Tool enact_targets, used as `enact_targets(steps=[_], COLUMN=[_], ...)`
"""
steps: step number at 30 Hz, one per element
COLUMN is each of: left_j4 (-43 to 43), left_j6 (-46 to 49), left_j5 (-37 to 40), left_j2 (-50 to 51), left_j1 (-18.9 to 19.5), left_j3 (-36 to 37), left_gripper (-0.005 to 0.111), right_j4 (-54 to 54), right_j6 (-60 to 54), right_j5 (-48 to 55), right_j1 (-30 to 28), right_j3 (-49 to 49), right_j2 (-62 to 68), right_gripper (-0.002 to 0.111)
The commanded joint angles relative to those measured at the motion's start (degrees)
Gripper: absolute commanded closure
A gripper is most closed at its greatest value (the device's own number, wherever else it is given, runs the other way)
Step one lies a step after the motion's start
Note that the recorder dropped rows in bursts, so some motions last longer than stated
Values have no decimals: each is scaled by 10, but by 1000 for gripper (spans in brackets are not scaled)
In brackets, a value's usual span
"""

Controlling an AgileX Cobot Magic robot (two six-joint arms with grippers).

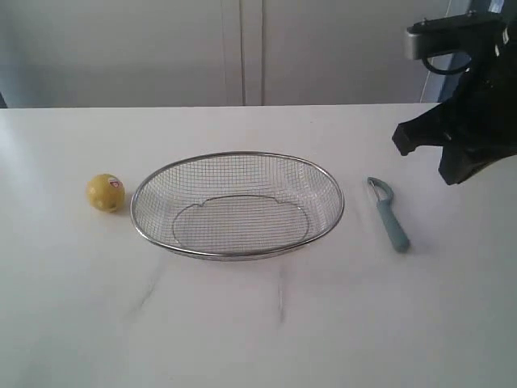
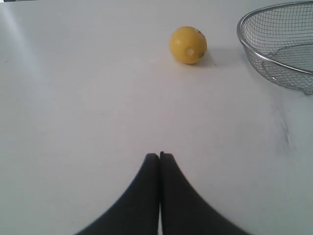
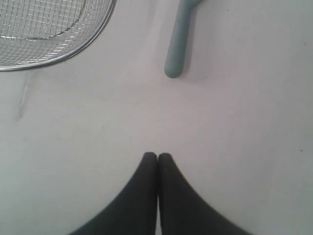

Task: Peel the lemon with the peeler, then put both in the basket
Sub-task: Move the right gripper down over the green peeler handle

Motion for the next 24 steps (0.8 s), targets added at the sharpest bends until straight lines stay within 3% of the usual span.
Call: enact_targets(steps=[1,7,15,24], left_j4=[-4,-4,-4,-4], left_j6=[0,0,0,0], left_j5=[2,2,2,2], left_j2=[-3,-3,-3,-3], left_j1=[-3,-3,-3,-3], left_j3=[2,2,2,2], left_gripper=[107,107,107,107], right_j4=[0,-3,-12,47], right_j6=[6,7,7,-11], right_j5=[1,1,-72,-64], right_j1=[0,0,-2,-63], right_j3=[-5,-12,-13,-80], right_j2=[33,101,137,232], right_gripper=[108,108,108,108])
